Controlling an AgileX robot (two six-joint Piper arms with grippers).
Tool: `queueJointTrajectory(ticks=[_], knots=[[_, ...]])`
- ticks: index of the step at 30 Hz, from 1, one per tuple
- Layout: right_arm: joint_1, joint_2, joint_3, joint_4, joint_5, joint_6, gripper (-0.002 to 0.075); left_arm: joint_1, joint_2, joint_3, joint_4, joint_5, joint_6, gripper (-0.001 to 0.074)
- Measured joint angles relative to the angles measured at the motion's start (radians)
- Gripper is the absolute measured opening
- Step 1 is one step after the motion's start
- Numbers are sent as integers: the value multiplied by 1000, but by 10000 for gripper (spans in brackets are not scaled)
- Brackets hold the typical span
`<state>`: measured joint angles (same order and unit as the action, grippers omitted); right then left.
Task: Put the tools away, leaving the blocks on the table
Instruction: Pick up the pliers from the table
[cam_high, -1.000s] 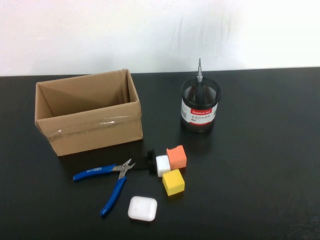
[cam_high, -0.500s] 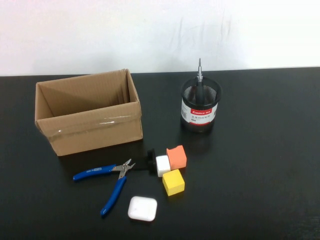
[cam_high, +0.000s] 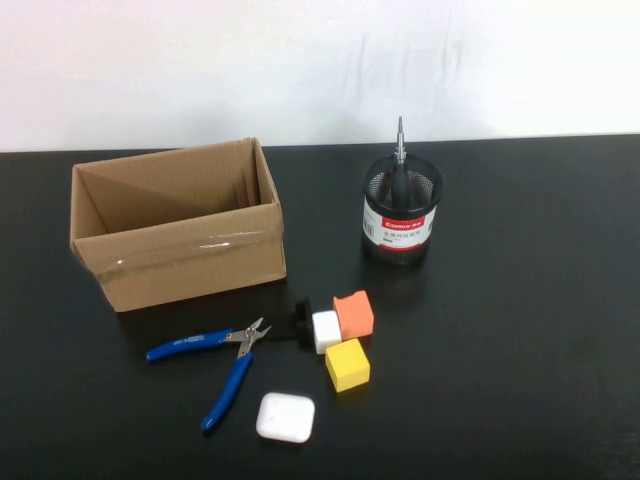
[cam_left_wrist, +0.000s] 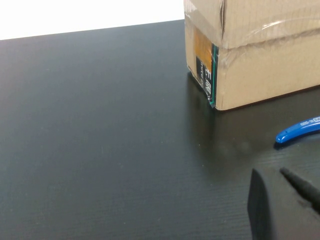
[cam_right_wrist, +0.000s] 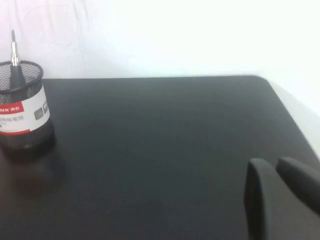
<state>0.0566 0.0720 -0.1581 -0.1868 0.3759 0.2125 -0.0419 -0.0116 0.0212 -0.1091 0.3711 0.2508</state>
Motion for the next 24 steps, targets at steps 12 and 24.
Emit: queueJointTrajectory(ticks=[12, 24], knots=[[-57, -80, 93, 38, -63, -127, -7, 0, 0, 0, 0, 0, 0, -4], [-101, -84, 185, 79, -2, -124, -7, 0, 0, 0, 0, 0, 0, -4]])
